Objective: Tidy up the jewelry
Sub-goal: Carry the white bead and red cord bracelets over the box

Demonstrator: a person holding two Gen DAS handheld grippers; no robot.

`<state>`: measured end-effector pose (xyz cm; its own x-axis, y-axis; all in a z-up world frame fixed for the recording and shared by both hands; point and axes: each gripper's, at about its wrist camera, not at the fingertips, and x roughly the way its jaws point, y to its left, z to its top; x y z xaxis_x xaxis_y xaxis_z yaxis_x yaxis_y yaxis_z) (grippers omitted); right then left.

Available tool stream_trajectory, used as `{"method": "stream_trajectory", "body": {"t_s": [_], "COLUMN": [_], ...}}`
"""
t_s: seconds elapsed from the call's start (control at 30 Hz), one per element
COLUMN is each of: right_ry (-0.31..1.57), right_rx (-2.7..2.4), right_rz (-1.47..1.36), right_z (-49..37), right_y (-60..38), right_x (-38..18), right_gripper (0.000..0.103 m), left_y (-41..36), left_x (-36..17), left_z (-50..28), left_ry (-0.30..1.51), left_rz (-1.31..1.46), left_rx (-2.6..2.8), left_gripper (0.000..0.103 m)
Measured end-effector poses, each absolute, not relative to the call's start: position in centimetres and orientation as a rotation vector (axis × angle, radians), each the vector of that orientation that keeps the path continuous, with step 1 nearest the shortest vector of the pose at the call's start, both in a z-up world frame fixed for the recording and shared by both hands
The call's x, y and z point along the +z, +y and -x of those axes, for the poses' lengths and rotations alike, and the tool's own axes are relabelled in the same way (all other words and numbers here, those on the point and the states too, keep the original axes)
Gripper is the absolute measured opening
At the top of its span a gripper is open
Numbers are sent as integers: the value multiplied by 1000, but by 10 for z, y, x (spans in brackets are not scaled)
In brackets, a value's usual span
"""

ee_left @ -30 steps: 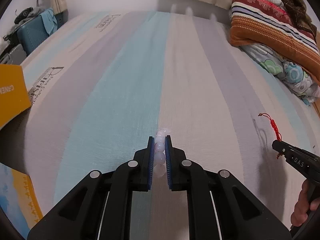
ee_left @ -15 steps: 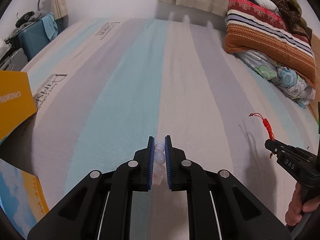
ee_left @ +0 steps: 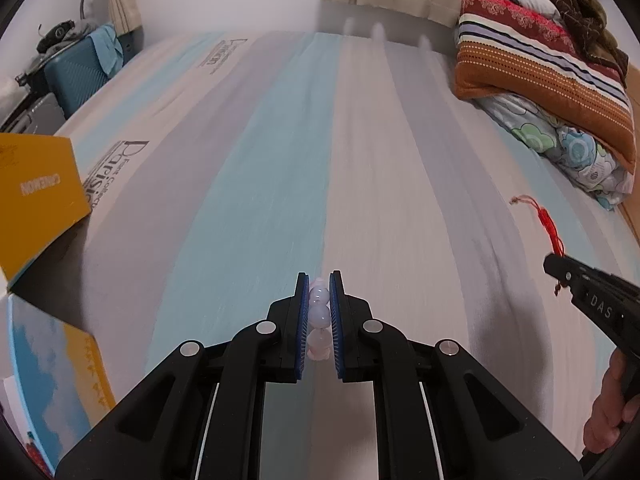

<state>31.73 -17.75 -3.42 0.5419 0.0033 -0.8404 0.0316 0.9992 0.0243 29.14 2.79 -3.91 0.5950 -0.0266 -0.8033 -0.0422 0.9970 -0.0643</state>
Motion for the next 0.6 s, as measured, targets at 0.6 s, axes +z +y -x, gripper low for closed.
{"method": "stream_trajectory", "body": {"t_s": [0.6], "right_ry": [924], "right_rx": [118], "right_rz": [33], "right_z": [-274], "right_y": [-117], "right_x": [29], "right_gripper": [17], "left_y": [56], "left_x": [14], "left_z": [-242], "left_ry": [907], "left_rz": [115], "left_rx": [78], "left_gripper": [10]}}
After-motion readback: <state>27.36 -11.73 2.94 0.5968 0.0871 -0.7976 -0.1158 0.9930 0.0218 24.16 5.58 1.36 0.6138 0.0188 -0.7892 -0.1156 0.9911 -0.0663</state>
